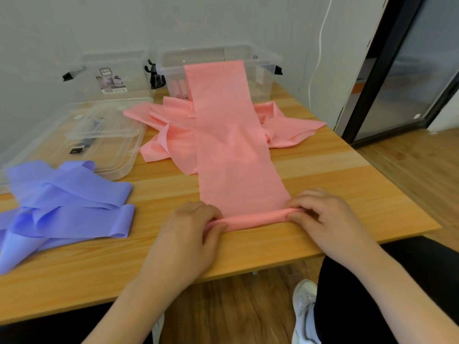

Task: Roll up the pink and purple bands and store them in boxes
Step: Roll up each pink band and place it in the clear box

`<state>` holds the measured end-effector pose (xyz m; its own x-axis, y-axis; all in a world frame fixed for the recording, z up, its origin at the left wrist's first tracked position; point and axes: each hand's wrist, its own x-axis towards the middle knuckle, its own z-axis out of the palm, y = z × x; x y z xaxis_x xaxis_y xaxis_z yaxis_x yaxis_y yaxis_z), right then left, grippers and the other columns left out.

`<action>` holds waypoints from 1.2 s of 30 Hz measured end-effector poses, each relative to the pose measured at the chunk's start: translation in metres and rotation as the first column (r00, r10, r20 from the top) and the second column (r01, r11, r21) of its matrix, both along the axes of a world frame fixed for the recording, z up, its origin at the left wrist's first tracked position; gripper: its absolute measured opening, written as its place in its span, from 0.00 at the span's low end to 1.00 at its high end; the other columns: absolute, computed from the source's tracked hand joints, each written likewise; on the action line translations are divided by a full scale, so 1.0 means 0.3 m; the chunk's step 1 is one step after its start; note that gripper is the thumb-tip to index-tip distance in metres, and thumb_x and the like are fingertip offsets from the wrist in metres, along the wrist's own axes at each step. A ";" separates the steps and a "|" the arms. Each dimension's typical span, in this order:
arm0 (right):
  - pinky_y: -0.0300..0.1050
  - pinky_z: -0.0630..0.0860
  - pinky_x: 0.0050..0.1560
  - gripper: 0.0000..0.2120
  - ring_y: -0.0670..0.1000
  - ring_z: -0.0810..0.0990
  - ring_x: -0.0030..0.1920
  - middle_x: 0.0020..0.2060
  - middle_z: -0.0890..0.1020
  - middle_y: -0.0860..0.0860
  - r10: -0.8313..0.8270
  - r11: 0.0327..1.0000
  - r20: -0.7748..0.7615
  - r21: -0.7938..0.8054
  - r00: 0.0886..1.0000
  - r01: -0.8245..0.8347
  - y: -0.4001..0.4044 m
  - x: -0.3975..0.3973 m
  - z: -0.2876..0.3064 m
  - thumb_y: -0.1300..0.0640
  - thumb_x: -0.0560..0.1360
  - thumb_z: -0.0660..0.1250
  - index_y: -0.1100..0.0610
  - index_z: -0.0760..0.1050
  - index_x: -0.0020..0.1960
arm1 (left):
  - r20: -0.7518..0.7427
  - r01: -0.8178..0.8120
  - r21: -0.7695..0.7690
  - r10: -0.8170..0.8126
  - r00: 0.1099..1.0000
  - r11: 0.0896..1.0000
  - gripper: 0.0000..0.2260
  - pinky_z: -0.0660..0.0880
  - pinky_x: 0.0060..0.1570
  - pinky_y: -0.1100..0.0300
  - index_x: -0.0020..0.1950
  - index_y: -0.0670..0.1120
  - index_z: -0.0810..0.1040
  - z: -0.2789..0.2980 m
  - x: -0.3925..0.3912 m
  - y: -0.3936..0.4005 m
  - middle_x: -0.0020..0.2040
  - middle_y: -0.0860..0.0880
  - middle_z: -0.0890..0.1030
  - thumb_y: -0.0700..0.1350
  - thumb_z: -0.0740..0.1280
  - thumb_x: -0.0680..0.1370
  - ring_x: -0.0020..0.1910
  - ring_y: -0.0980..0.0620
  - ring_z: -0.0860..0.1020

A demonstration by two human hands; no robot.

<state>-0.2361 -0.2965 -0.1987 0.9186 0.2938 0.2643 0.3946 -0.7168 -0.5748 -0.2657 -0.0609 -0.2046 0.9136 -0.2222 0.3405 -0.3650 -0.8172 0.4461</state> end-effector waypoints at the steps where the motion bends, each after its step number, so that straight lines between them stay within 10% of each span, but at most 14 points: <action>1: 0.33 0.64 0.52 0.06 0.39 0.70 0.48 0.40 0.78 0.39 -0.019 1.000 0.011 -0.003 1.000 0.019 0.009 0.004 -0.007 0.58 0.73 0.67 0.51 0.81 0.47 | -0.001 -0.005 -0.006 0.005 1.000 1.000 0.16 0.68 0.37 0.70 0.43 0.48 0.80 -0.001 0.000 -0.006 0.38 0.55 0.78 0.53 0.56 0.73 0.37 0.56 0.74; 6: 0.46 0.65 0.55 0.06 0.41 0.63 0.43 0.38 0.73 0.36 -0.147 0.986 0.066 -0.067 0.987 0.151 0.033 0.006 -0.024 0.54 0.75 0.65 0.47 0.80 0.49 | 0.042 -0.067 0.042 0.065 0.997 0.997 0.15 0.73 0.35 0.61 0.45 0.46 0.81 -0.006 -0.003 -0.023 0.40 0.51 0.76 0.50 0.57 0.74 0.38 0.53 0.73; 13: 0.28 0.65 0.50 0.11 0.40 0.73 0.49 0.43 0.75 0.40 0.041 0.999 -0.029 0.012 0.999 -0.040 -0.010 -0.003 0.007 0.58 0.68 0.73 0.44 0.76 0.45 | 0.001 -0.002 0.021 0.002 1.000 1.000 0.10 0.71 0.41 0.66 0.47 0.49 0.82 0.002 0.000 0.010 0.44 0.55 0.76 0.52 0.66 0.72 0.41 0.56 0.73; 21: 0.24 0.48 0.65 0.22 0.31 0.55 0.65 0.64 0.59 0.33 0.028 0.999 -0.113 0.037 0.993 -0.024 0.067 -0.037 -0.008 0.54 0.79 0.58 0.45 0.60 0.72 | -0.097 -0.156 -0.157 0.142 0.985 0.975 0.23 0.55 0.58 0.77 0.72 0.50 0.64 -0.006 -0.053 -0.093 0.66 0.56 0.69 0.42 0.63 0.77 0.65 0.58 0.67; 29: 0.24 0.62 0.51 0.18 0.37 0.72 0.51 0.44 0.76 0.36 -0.026 0.996 -0.020 0.087 0.999 0.028 0.015 -0.010 -0.011 0.63 0.72 0.68 0.39 0.72 0.41 | -0.075 -0.149 -0.108 0.141 0.987 0.983 0.09 0.63 0.45 0.81 0.47 0.48 0.82 -0.002 -0.007 -0.003 0.43 0.59 0.75 0.36 0.69 0.70 0.42 0.64 0.72; 36: 0.28 0.67 0.37 0.09 0.39 0.74 0.38 0.36 0.78 0.45 -0.129 0.982 -0.082 0.129 0.988 0.139 0.030 -0.001 -0.003 0.54 0.70 0.70 0.44 0.69 0.41 | 0.006 -0.215 -0.053 0.215 0.976 0.975 0.02 0.64 0.32 0.67 0.44 0.48 0.73 -0.003 -0.013 -0.027 0.33 0.53 0.73 0.43 0.64 0.72 0.33 0.57 0.70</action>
